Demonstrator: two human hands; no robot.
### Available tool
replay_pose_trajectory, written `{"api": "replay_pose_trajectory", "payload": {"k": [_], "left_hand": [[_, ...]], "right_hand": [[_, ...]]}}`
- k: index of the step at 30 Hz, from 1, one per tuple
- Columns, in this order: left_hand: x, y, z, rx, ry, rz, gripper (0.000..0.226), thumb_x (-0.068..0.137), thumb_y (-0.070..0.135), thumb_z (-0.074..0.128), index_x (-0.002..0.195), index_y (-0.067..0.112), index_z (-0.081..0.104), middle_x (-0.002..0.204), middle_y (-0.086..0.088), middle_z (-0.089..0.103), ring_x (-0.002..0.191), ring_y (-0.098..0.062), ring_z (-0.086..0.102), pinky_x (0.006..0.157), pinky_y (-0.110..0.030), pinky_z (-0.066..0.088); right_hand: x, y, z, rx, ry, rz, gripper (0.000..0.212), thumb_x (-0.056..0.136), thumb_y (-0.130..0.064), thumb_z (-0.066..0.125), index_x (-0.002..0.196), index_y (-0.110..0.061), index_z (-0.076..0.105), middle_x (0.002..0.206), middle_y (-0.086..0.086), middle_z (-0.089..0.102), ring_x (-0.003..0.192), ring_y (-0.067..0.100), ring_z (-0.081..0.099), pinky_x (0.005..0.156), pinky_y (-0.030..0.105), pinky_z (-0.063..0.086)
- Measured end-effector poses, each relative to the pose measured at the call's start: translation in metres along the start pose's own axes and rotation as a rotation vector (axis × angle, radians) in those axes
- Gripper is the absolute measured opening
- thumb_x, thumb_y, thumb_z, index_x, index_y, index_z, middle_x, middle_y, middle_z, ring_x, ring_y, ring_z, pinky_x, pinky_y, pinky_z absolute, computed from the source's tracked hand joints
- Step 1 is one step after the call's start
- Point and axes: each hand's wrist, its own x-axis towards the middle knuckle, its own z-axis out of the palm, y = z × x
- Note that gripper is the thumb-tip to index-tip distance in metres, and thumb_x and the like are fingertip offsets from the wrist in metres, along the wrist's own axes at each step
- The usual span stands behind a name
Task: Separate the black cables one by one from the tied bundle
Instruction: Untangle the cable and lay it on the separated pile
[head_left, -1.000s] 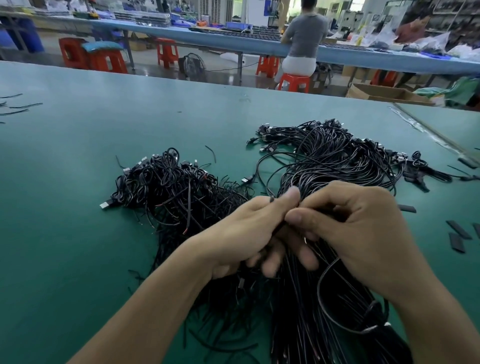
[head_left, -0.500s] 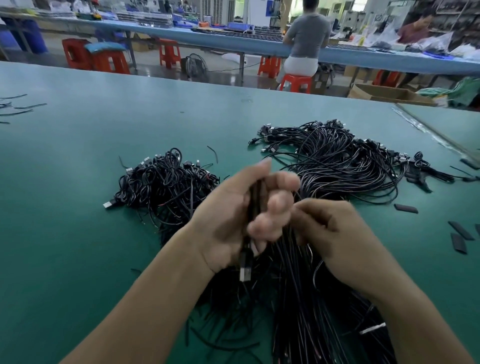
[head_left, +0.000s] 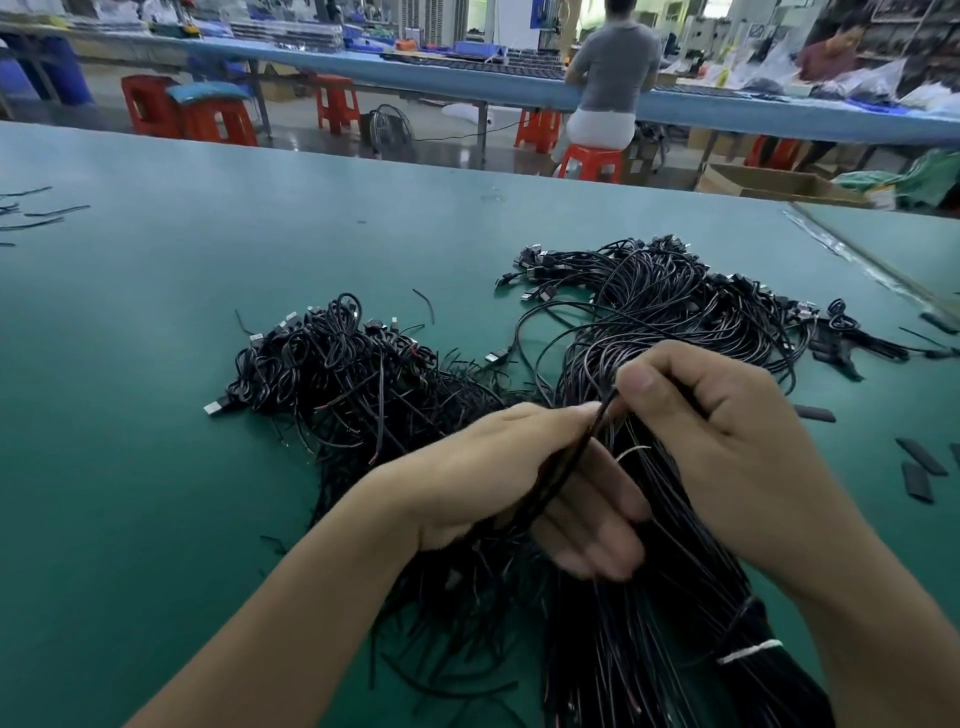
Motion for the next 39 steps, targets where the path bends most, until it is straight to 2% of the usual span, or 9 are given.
{"api": "replay_pose_trajectory", "payload": {"k": [4, 7, 12, 16, 20, 26, 31, 34, 39], "left_hand": [[-0.006, 0.007, -0.001, -0.221, -0.127, 0.056, 0.064, 0.098, 0.055, 0.034, 0.062, 0.012, 0.064, 0.036, 0.007, 0.041, 0.028, -0.004, 0.042, 0.034, -0.015, 0.04], [-0.007, 0.015, -0.003, -0.529, -0.173, 0.179, 0.052, 0.1, 0.04, 0.039, 0.063, 0.012, 0.062, 0.037, 0.01, 0.04, 0.028, 0.0, 0.04, 0.033, -0.015, 0.039], [0.006, 0.016, -0.003, -0.754, 0.264, 0.402, 0.055, 0.103, 0.033, 0.037, 0.084, 0.002, 0.077, 0.074, -0.002, 0.072, 0.056, -0.009, 0.065, 0.055, -0.021, 0.056], [0.013, 0.006, -0.01, -0.532, 0.482, 0.424, 0.051, 0.108, 0.035, 0.028, 0.109, 0.001, 0.066, 0.103, -0.017, 0.076, 0.096, -0.025, 0.074, 0.079, -0.03, 0.061], [0.009, 0.001, 0.0, -0.029, 0.489, 0.245, 0.05, 0.108, 0.031, 0.034, 0.088, 0.012, 0.076, 0.083, -0.008, 0.077, 0.075, -0.014, 0.074, 0.064, -0.019, 0.056], [0.001, 0.001, 0.007, 0.186, 0.251, 0.019, 0.074, 0.101, 0.06, 0.028, 0.05, 0.019, 0.061, 0.039, 0.003, 0.046, 0.033, -0.012, 0.045, 0.037, -0.016, 0.034], [-0.006, 0.007, 0.0, -0.126, -0.16, -0.041, 0.074, 0.086, 0.077, 0.024, 0.046, 0.019, 0.046, 0.035, 0.009, 0.026, 0.029, -0.005, 0.024, 0.031, -0.015, 0.014], [-0.007, 0.006, -0.002, -0.211, -0.302, -0.042, 0.068, 0.091, 0.067, 0.025, 0.048, 0.018, 0.045, 0.037, 0.009, 0.028, 0.03, -0.005, 0.027, 0.031, -0.016, 0.016], [-0.006, 0.002, 0.002, -0.151, -0.196, -0.035, 0.056, 0.095, 0.05, 0.033, 0.047, 0.023, 0.042, 0.045, -0.004, 0.054, 0.047, -0.018, 0.06, 0.042, -0.02, 0.042]], "right_hand": [[-0.002, 0.008, 0.001, 0.04, 0.114, 0.115, 0.031, 0.085, -0.054, 0.064, 0.078, -0.024, 0.067, 0.062, 0.017, 0.05, 0.053, 0.023, 0.039, 0.049, 0.039, 0.034], [-0.003, 0.01, 0.008, 0.005, -0.039, 0.164, 0.024, 0.09, -0.049, 0.058, 0.075, -0.035, 0.071, 0.051, -0.003, 0.041, 0.05, 0.013, 0.036, 0.047, 0.034, 0.028], [-0.01, 0.001, 0.023, -0.145, -0.482, 0.2, 0.023, 0.098, -0.04, 0.057, 0.083, -0.027, 0.07, 0.051, -0.007, 0.048, 0.048, 0.008, 0.04, 0.048, 0.031, 0.038], [-0.01, -0.01, 0.017, -0.236, -0.497, 0.109, 0.028, 0.097, -0.038, 0.056, 0.076, -0.021, 0.063, 0.055, -0.006, 0.052, 0.05, 0.008, 0.045, 0.051, 0.029, 0.041], [-0.006, -0.011, 0.004, -0.238, -0.26, -0.027, 0.013, 0.088, -0.031, 0.073, 0.075, -0.027, 0.074, 0.072, -0.022, 0.063, 0.072, -0.004, 0.06, 0.065, 0.01, 0.04], [-0.004, -0.002, -0.001, -0.09, -0.023, -0.035, 0.015, 0.072, -0.028, 0.086, 0.071, -0.027, 0.071, 0.066, -0.008, 0.067, 0.061, 0.007, 0.06, 0.059, 0.014, 0.041], [-0.002, -0.001, 0.001, 0.401, -0.123, 0.095, 0.009, 0.071, -0.022, 0.078, 0.074, -0.02, 0.07, 0.087, 0.005, 0.075, 0.084, 0.016, 0.072, 0.075, 0.022, 0.055], [-0.004, -0.002, -0.002, 0.571, -0.241, 0.141, 0.01, 0.071, -0.014, 0.078, 0.072, -0.02, 0.07, 0.08, 0.009, 0.074, 0.079, 0.018, 0.072, 0.072, 0.021, 0.056], [-0.004, 0.002, -0.004, 0.453, -0.21, 0.124, 0.01, 0.07, -0.017, 0.078, 0.073, -0.019, 0.069, 0.074, 0.011, 0.072, 0.072, 0.017, 0.068, 0.069, 0.027, 0.058]]}}
